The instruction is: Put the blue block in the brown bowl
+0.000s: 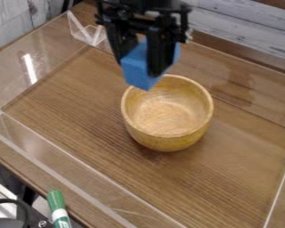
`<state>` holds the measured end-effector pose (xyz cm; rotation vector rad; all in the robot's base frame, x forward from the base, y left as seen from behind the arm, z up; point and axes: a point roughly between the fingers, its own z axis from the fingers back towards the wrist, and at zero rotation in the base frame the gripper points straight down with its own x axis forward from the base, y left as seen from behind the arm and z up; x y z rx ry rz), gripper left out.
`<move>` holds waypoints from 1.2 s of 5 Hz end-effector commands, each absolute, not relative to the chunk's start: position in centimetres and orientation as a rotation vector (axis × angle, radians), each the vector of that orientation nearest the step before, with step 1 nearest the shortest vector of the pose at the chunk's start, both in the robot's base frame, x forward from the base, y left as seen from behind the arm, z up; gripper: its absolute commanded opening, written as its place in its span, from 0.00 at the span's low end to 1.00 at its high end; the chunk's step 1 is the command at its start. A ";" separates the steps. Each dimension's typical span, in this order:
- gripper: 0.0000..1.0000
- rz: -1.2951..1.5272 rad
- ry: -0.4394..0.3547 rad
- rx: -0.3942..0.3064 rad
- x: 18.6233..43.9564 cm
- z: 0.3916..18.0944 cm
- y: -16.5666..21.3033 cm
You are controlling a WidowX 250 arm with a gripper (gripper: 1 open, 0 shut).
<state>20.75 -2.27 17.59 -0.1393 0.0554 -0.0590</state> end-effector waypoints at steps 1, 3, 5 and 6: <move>0.00 -0.082 0.013 -0.127 21.2 17.2 -2.9; 0.00 -0.086 0.024 -0.106 22.4 15.7 -3.6; 0.00 -0.086 0.034 -0.084 23.2 13.3 -4.1; 0.00 -0.084 0.037 -0.073 23.3 11.8 -4.2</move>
